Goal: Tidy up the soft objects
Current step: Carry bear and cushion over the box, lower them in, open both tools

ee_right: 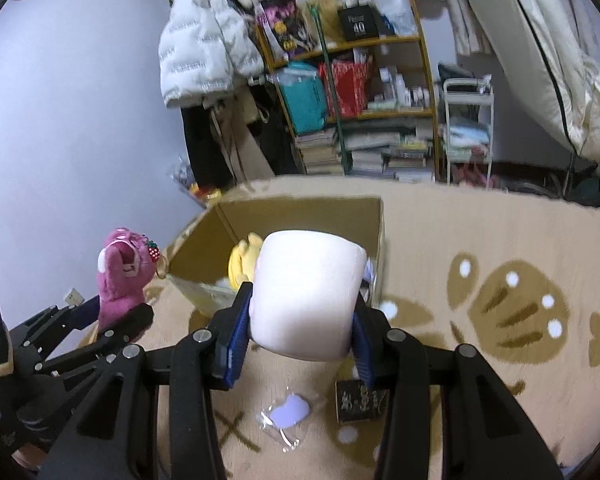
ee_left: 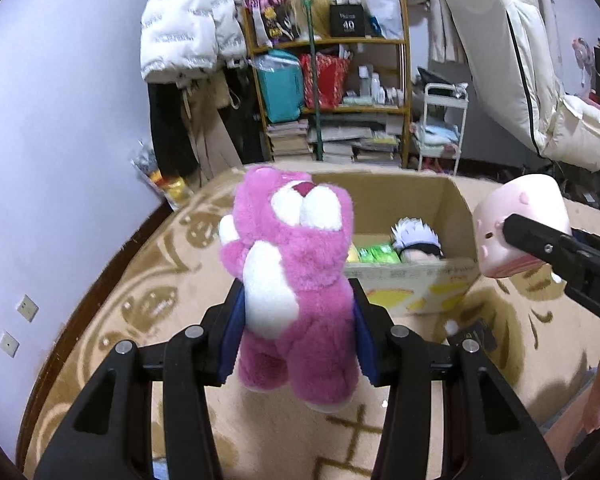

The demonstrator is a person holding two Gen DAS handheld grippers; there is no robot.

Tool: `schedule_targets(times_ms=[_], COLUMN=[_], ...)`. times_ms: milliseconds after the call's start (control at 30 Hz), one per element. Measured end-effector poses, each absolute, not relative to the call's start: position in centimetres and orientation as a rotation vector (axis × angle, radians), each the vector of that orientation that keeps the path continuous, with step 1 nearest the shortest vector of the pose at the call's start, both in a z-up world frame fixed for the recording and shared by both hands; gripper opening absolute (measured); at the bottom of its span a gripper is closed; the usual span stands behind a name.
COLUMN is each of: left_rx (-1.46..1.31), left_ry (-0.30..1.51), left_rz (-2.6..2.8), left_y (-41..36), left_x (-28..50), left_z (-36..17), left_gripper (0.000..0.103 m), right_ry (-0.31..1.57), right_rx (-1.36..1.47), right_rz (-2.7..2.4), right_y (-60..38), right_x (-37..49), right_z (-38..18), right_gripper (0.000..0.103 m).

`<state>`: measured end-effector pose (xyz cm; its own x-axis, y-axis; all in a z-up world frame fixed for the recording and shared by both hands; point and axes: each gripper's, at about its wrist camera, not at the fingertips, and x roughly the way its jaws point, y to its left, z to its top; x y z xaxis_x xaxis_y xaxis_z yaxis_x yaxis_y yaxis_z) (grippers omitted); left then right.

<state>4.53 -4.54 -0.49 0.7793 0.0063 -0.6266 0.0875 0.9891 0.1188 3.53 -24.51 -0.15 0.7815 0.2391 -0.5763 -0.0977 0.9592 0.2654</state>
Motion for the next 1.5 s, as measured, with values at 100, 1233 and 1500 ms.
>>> schedule_targets(times_ms=[100, 1233, 1500], left_rx=[0.147, 0.231, 0.254], left_ry=[0.630, 0.602, 0.632], left_rz=[-0.044, -0.073, -0.033], left_y=[-4.3, -6.5, -6.4], left_x=[4.6, 15.0, 15.5], left_z=[0.5, -1.4, -2.8], left_gripper=[0.047, 0.049, 0.073], right_ry=[0.606, 0.623, 0.710], right_rx=[0.220, 0.217, 0.263], right_rz=[0.185, 0.247, 0.265], right_y=[-24.5, -24.8, -25.2], right_x=[3.4, 11.8, 13.0], right_z=[0.6, -2.6, -4.7], right_gripper=[0.046, 0.050, 0.052])
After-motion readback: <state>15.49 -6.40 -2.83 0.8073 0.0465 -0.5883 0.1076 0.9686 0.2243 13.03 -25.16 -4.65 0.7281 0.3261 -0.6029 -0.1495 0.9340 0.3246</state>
